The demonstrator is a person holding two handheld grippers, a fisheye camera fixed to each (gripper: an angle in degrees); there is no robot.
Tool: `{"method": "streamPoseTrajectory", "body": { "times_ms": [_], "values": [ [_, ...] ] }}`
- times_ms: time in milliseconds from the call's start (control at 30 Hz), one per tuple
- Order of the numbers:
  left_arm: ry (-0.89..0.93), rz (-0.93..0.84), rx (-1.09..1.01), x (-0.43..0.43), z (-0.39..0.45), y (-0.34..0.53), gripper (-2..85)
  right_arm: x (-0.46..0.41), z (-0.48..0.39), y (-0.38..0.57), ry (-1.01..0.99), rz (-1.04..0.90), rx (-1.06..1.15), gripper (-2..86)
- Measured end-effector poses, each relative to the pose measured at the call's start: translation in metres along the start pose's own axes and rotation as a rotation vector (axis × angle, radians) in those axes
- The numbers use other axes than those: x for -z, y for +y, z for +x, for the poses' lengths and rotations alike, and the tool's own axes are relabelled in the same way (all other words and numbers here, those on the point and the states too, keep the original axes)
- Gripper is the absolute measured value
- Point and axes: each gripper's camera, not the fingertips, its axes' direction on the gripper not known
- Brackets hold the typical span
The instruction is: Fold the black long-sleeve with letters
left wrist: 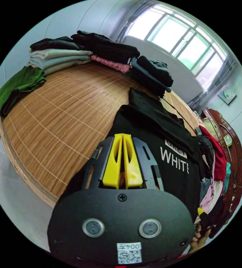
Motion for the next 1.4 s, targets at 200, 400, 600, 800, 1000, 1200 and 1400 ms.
{"method": "streamPoseTrajectory", "body": {
  "times_ms": [200, 400, 600, 800, 1000, 1200, 1400],
  "values": [
    [0.117, 0.084, 0.027, 0.021, -0.012, -0.042, 0.1, -0.070, -0.081, -0.087, 0.037, -0.129, 0.184, -0.5],
    [0.224, -0.078, 0.233, -0.003, -0.064, -0.061, 0.0, -0.182, -0.242, -0.244, 0.116, -0.115, 0.565, 2.1],
    [0.167, -0.071, 0.199, 0.012, -0.063, -0.077, 0.0, -0.369, -0.351, -0.330, 0.214, -0.297, 0.801, 7.7],
    [0.180, -0.069, 0.213, 0.020, -0.074, -0.090, 0.0, -0.483, -0.381, -0.350, 0.348, -0.512, 0.985, 9.6],
    [0.187, -0.060, 0.221, 0.026, -0.083, -0.099, 0.0, -0.525, -0.379, -0.344, 0.340, -0.588, 1.030, 2.0],
    [0.149, -0.021, 0.259, 0.034, -0.090, -0.103, 0.0, -0.526, -0.339, -0.370, 0.313, -0.344, 0.571, 2.4],
    [0.141, -0.011, 0.263, 0.035, -0.096, -0.111, 0.0, -0.470, -0.319, -0.363, 0.248, -0.253, 0.586, 4.8]
  ]
}}
